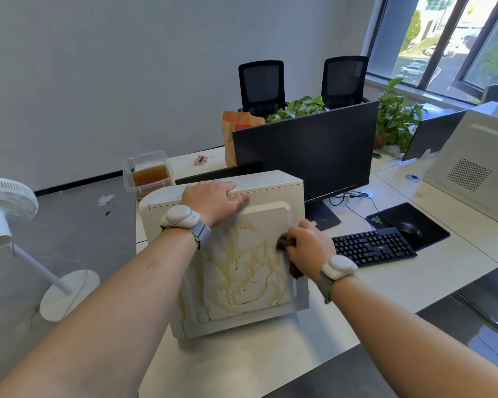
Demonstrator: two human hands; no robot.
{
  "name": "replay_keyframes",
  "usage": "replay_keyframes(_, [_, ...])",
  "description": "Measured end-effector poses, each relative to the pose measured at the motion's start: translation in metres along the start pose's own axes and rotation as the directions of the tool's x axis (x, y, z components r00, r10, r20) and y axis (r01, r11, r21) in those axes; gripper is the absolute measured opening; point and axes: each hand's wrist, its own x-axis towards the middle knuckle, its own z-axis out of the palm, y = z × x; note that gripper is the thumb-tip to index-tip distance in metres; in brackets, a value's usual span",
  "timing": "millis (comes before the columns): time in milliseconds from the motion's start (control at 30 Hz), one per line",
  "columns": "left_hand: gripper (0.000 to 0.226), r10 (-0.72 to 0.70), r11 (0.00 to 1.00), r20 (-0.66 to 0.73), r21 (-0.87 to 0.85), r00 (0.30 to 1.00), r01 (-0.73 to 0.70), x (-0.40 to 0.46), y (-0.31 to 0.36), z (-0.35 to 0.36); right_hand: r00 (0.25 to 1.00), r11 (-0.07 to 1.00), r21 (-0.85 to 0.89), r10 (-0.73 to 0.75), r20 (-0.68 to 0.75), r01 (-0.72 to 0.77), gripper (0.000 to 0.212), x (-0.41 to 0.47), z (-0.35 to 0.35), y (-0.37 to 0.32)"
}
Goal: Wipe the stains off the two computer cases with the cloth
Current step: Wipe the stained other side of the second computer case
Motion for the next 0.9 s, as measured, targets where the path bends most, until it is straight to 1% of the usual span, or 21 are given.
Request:
replay_keyframes(67, [0.066,0.004,1.000,-0.012,-0.001,1.000,-0.004,0.000,0.000,0.002,0.977,0.992,-0.126,0.027,0.211,0.000,0.010,-0.008,0.007,0.002])
replay_keyframes(100, [0.066,0.005,1.000,-0.015,-0.004,1.000,-0.005,0.000,-0.001,0.001,0.964,0.989,-0.149,0.050,0.261,-0.011,0.012,-0.008,0.006,0.002])
replay_keyframes(133, [0.066,0.009,1.000,-0.015,-0.006,1.000,-0.009,-0.001,0.000,0.002,0.965,0.990,-0.132,0.075,0.252,-0.043,0.012,-0.009,0.004,0.001])
replay_keyframes(167, [0.065,0.013,1.000,-0.017,-0.007,1.000,-0.013,-0.001,0.000,0.002,0.976,0.993,-0.094,0.089,0.200,-0.071,0.012,-0.008,0.001,0.000])
replay_keyframes(200, [0.065,0.016,1.000,-0.018,-0.002,1.000,-0.016,-0.001,0.000,0.002,0.990,0.996,-0.041,0.084,0.115,-0.080,0.012,-0.006,-0.001,-0.003])
replay_keyframes(233, [0.065,0.016,1.000,-0.016,0.001,1.000,-0.016,-0.001,0.000,0.002,0.997,0.998,0.014,0.069,0.016,-0.069,0.012,-0.004,-0.005,-0.008])
replay_keyframes(300, [0.065,0.009,1.000,-0.007,-0.002,1.000,-0.009,-0.001,0.000,0.003,0.984,0.991,0.132,0.037,-0.172,-0.014,0.012,0.001,-0.012,-0.021])
replay_keyframes(333, [0.066,0.005,1.000,-0.004,-0.008,1.000,-0.005,-0.001,-0.001,0.002,0.975,0.988,0.153,0.019,-0.221,0.016,0.012,0.001,-0.013,-0.025])
replay_keyframes(367, [0.066,0.004,1.000,-0.003,-0.010,1.000,-0.004,-0.001,0.000,0.002,0.974,0.990,0.137,-0.006,-0.225,0.038,0.012,0.000,-0.010,-0.027])
replay_keyframes(467, [0.065,0.006,1.000,-0.014,-0.011,1.000,-0.006,-0.003,0.000,0.000,0.985,0.995,0.070,-0.059,-0.160,0.071,0.014,-0.015,0.017,-0.019])
replay_keyframes(500, [0.065,0.007,1.000,-0.013,-0.015,1.000,-0.008,-0.003,0.001,0.002,0.991,0.998,0.020,-0.065,-0.116,0.068,0.014,-0.023,0.025,-0.015])
replay_keyframes(567, [0.065,0.003,1.000,-0.008,-0.013,1.000,-0.003,-0.003,0.001,0.001,0.998,0.990,-0.130,-0.048,0.042,0.053,0.007,-0.028,0.029,-0.018])
replay_keyframes(600, [0.066,-0.002,1.000,-0.002,-0.015,1.000,0.002,-0.002,0.001,-0.001,0.994,0.982,-0.179,-0.035,0.105,0.054,0.008,-0.027,0.025,-0.020])
replay_keyframes(633, [0.066,-0.002,1.000,0.005,-0.018,1.000,0.002,-0.001,0.002,-0.001,0.995,0.985,-0.170,-0.025,0.096,0.041,0.010,-0.025,0.018,-0.023])
replay_keyframes(700, [0.068,-0.005,1.000,0.015,-0.024,1.000,0.006,0.000,0.001,0.000,0.999,0.995,-0.101,-0.029,-0.042,0.024,0.010,-0.016,0.003,-0.031])
replay_keyframes(767, [0.069,-0.011,1.000,0.017,-0.026,1.000,0.012,0.001,0.000,-0.001,0.978,0.999,-0.017,-0.041,-0.207,0.038,0.013,-0.004,-0.004,-0.033])
replay_keyframes(800, [0.069,-0.012,1.000,0.019,-0.023,1.000,0.012,0.001,0.000,-0.001,0.969,0.998,0.003,-0.054,-0.240,0.056,0.013,-0.002,-0.003,-0.031])
replay_keyframes(867, [0.070,-0.010,1.000,0.022,-0.021,1.000,0.011,0.001,0.000,0.000,0.974,0.996,-0.008,-0.087,-0.208,0.087,0.012,-0.006,0.008,-0.022])
replay_keyframes(900, [0.070,-0.011,1.000,0.025,-0.022,1.000,0.012,0.001,0.001,-0.001,0.981,0.994,-0.017,-0.110,-0.158,0.109,0.013,-0.012,0.016,-0.016])
